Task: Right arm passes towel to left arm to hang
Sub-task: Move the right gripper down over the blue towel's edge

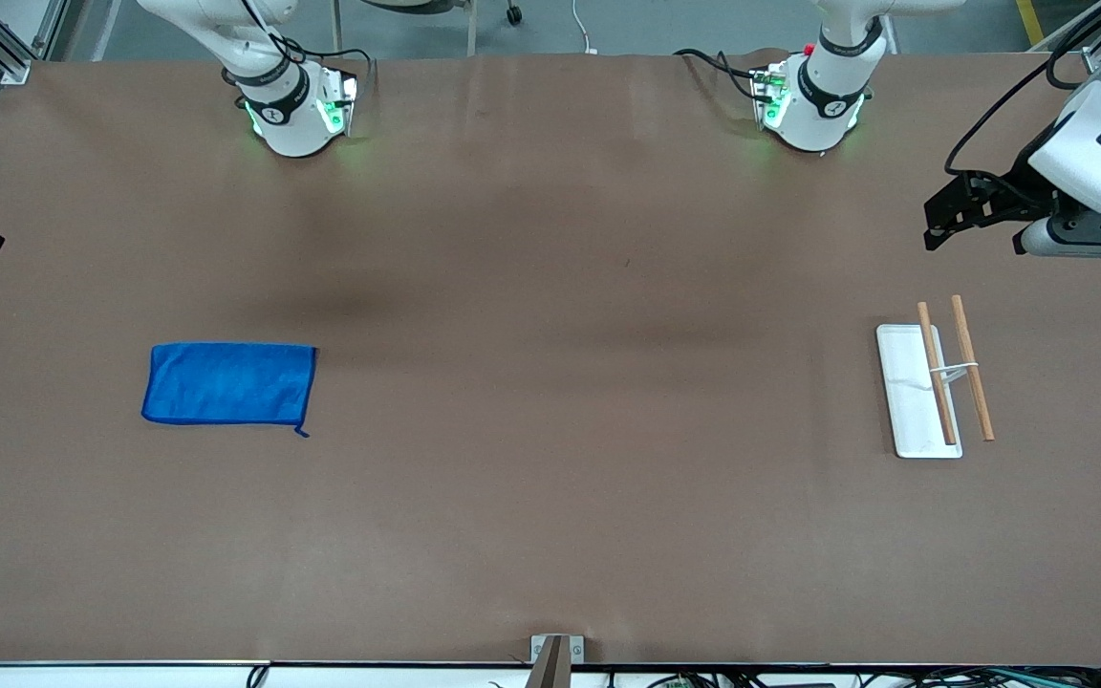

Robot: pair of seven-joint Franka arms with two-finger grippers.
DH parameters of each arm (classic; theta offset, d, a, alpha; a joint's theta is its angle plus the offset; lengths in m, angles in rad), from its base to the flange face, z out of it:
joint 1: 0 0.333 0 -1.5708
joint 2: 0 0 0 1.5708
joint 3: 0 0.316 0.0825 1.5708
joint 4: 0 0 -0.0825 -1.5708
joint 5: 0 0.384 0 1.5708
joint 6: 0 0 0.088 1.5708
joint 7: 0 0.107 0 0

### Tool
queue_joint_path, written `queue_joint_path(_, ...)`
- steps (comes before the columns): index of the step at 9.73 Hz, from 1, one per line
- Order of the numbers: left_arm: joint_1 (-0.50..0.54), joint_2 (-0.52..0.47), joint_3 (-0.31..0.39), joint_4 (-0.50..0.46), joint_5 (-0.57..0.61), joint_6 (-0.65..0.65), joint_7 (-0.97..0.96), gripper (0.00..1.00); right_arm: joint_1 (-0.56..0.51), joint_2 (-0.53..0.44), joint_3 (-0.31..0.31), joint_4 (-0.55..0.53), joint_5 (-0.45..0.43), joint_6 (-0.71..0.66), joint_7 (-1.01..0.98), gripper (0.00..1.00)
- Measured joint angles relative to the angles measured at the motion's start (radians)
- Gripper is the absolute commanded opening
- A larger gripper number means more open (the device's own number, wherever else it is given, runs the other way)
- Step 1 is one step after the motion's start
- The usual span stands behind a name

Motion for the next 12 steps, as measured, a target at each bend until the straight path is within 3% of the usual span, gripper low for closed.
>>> queue_joint_path(9, -0.003, 0.013, 0.0, 0.0, 0.0, 0.005, -0.001, 1.0, 0.005, 0.011, 0.008, -0.018, 0.0, -0.013, -0.055, 1.0)
queue_joint_path(10, -0.003, 0.015, 0.0, 0.0, 0.0, 0.005, -0.001, 1.0, 0.008, 0.025, 0.01, -0.067, 0.0, 0.025, -0.065, 1.0)
queue_joint_path(12, -0.003, 0.015, 0.0, 0.0, 0.0, 0.005, -0.001, 1.0, 0.012, 0.072, 0.013, -0.233, 0.0, 0.226, -0.071, 1.0)
